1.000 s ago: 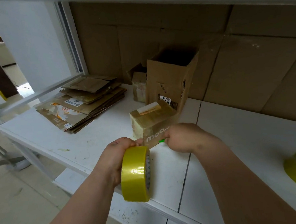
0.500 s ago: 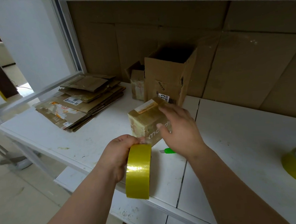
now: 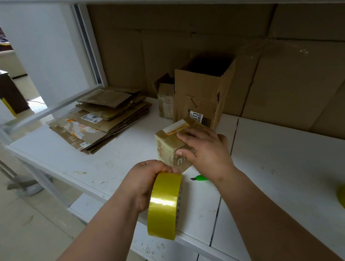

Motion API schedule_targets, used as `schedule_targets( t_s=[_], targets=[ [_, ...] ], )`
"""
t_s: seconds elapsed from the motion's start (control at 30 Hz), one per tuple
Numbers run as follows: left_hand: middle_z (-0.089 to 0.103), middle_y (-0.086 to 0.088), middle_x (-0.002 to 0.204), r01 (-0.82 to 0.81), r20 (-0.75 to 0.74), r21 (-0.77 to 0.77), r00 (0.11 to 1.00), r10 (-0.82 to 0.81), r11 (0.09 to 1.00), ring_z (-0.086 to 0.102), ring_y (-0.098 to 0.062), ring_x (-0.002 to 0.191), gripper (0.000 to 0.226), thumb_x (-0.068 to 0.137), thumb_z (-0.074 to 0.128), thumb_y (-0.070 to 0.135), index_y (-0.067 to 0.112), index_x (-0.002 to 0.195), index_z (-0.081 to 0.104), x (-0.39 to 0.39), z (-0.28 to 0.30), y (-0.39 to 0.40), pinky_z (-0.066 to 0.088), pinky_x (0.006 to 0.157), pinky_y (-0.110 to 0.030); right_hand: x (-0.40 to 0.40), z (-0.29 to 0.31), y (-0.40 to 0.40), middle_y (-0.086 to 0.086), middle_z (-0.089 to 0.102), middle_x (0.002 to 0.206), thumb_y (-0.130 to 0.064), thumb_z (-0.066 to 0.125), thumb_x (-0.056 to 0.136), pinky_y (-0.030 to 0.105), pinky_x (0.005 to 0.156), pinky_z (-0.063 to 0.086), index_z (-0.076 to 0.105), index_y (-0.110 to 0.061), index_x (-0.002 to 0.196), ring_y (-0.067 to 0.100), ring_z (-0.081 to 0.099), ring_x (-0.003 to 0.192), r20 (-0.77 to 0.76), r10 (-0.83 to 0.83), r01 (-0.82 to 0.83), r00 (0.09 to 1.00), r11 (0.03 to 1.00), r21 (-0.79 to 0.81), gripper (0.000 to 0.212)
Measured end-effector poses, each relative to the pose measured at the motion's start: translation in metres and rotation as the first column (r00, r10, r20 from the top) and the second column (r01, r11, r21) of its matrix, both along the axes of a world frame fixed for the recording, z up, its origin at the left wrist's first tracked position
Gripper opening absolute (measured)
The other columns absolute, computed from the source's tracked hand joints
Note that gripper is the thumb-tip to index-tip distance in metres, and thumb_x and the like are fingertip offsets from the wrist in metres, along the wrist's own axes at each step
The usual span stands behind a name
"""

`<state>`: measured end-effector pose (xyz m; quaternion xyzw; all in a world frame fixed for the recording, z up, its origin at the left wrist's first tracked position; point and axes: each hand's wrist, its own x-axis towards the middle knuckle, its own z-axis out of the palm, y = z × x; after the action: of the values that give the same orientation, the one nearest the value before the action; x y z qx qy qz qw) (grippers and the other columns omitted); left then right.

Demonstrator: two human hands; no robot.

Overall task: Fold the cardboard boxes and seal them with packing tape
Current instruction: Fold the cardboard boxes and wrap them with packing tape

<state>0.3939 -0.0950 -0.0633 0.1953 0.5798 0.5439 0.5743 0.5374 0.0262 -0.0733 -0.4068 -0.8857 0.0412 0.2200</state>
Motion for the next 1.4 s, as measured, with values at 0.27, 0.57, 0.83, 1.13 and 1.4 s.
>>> schedule_targets(
  t_s=[0.27, 0.57, 0.83, 1.13, 1.4],
  targets=[
    [0.074, -0.019, 0.099, 0.142, -0.039, -0.055, 0.989, -0.144, 0.988, 0.069, -0.029, 0.082, 0.023, 0.061, 0.065, 0.013, 0.000, 0.075, 0.076, -0.014, 0.000, 0.000, 0.053, 0.088, -0.041, -0.006, -0.004, -0.001, -0.016, 0.045, 0.147, -0.062, 0.048, 0.090, 0.042, 0.103, 0.016, 0.049, -0.044, 0.139, 0.017, 0.027, 0.140, -0.005, -0.044, 0.044, 0.999, 0.998, 0.038, 0.053],
    [0.071, -0.024, 0.094, 0.073, 0.071, 0.080, 0.994, -0.079, 0.994, 0.069, -0.029, 0.075, 0.019, 0.065, 0.065, 0.002, -0.009, 0.080, 0.065, -0.012, -0.005, -0.006, 0.060, 0.068, -0.037, -0.009, -0.009, -0.003, -0.015, 0.044, 0.147, -0.069, 0.058, 0.079, 0.047, 0.105, 0.021, 0.050, -0.042, 0.138, 0.020, 0.026, 0.140, -0.056, -0.049, 0.050, 0.997, 0.999, 0.008, 0.066],
    [0.071, 0.004, 0.113, -0.042, -0.196, 0.291, 0.975, 0.103, 0.956, 0.068, -0.021, 0.094, 0.019, 0.085, 0.060, -0.006, 0.003, 0.071, 0.069, 0.000, -0.003, -0.009, 0.051, 0.080, -0.034, -0.005, -0.008, 0.007, -0.020, 0.041, 0.150, -0.059, 0.063, 0.083, 0.031, 0.095, 0.009, 0.048, -0.047, 0.140, 0.011, 0.019, 0.139, -0.068, -0.008, 0.005, 0.998, 0.999, -0.044, 0.060],
    [0.073, 0.007, 0.114, -0.058, -0.181, 0.293, 0.977, 0.115, 0.954, 0.068, -0.008, 0.108, 0.014, 0.088, 0.060, -0.004, 0.001, 0.075, 0.061, 0.006, -0.003, -0.001, 0.051, 0.092, -0.034, -0.008, -0.007, 0.004, -0.013, 0.062, 0.130, -0.049, 0.066, 0.087, 0.036, 0.088, 0.018, 0.064, -0.040, 0.128, 0.025, 0.043, 0.123, -0.078, -0.024, 0.032, 0.997, 0.994, 0.106, 0.042],
    [0.073, -0.002, 0.116, -0.105, -0.067, 0.265, 0.990, 0.127, 0.959, 0.072, -0.021, 0.097, 0.016, 0.089, 0.063, 0.001, 0.003, 0.074, 0.058, -0.013, 0.000, 0.004, 0.057, 0.080, -0.037, -0.009, 0.001, -0.003, -0.003, 0.070, 0.117, -0.043, 0.066, 0.081, 0.040, 0.086, 0.031, 0.068, -0.026, 0.124, 0.030, 0.056, 0.110, -0.188, -0.010, 0.040, 0.982, 0.987, 0.157, 0.046]
  ],
)
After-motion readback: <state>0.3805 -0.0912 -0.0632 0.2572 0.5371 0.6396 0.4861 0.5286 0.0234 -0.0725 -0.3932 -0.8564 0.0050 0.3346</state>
